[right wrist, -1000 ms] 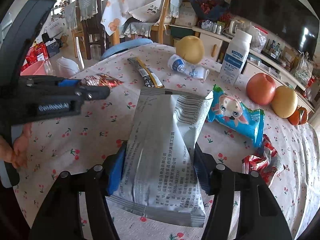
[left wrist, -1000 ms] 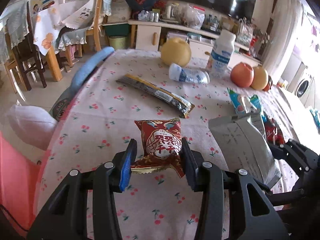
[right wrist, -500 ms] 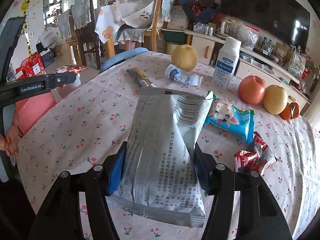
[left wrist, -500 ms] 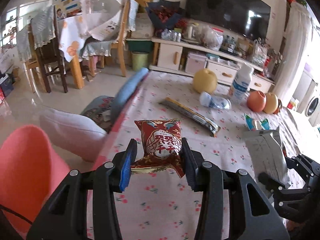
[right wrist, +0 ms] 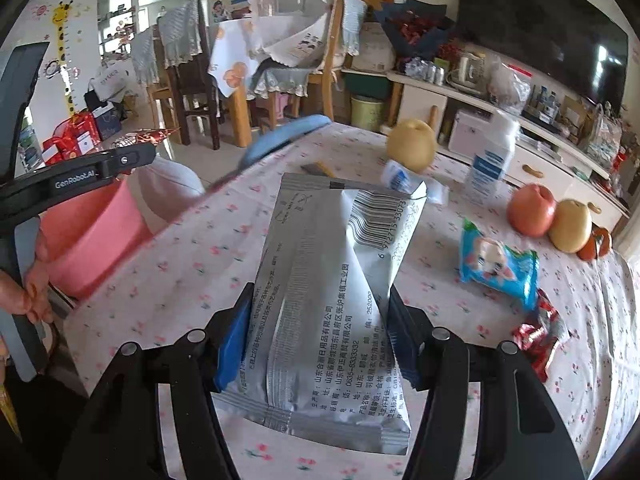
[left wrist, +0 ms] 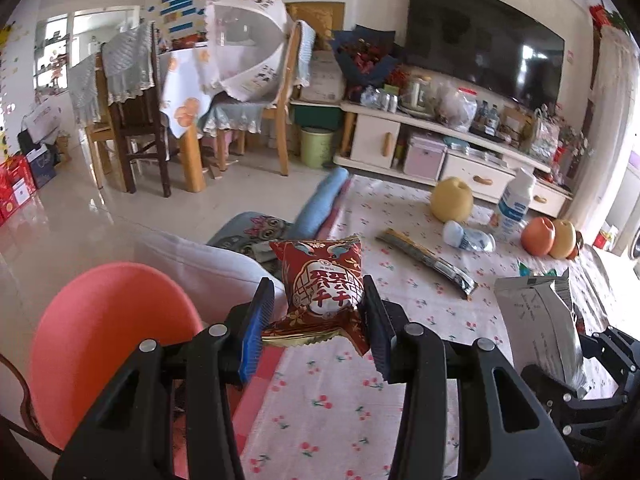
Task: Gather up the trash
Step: 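Carry the red packet and silver foil bag to the pink bucket and release both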
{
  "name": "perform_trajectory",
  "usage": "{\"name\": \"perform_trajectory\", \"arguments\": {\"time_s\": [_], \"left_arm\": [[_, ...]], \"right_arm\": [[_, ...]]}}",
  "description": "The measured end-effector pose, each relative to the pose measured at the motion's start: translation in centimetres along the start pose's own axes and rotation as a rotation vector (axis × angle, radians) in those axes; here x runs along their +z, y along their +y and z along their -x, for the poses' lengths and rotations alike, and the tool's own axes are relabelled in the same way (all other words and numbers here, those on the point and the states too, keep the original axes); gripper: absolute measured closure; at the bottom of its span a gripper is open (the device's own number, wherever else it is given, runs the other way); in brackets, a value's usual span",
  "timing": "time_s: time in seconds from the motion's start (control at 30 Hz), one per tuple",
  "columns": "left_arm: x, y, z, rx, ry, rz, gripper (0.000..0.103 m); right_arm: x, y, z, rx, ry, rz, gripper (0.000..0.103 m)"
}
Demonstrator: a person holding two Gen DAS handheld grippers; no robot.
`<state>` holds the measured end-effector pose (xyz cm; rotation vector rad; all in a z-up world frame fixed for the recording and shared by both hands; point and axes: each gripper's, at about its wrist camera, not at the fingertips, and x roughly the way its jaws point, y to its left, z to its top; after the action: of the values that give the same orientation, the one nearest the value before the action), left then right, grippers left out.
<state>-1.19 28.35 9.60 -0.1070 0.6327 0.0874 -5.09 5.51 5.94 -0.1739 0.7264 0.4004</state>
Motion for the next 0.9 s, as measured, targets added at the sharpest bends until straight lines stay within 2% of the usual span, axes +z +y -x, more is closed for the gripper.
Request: {"name": "perform_trajectory", "arguments": {"time_s": [0.37,0.9], "left_arm": [[0.5,5.5,1.9,0.068,-0.033,0.100,0.057],[0.0,13.3,3.2,0.179,-0.034,0.231,0.057]], "right_arm": [[3.2,5.5,0.6,0.040,-0.039,0.080,0.041],[7.0,17.2,-1.6,0.155,-0.048,0.236,0.041]]}}
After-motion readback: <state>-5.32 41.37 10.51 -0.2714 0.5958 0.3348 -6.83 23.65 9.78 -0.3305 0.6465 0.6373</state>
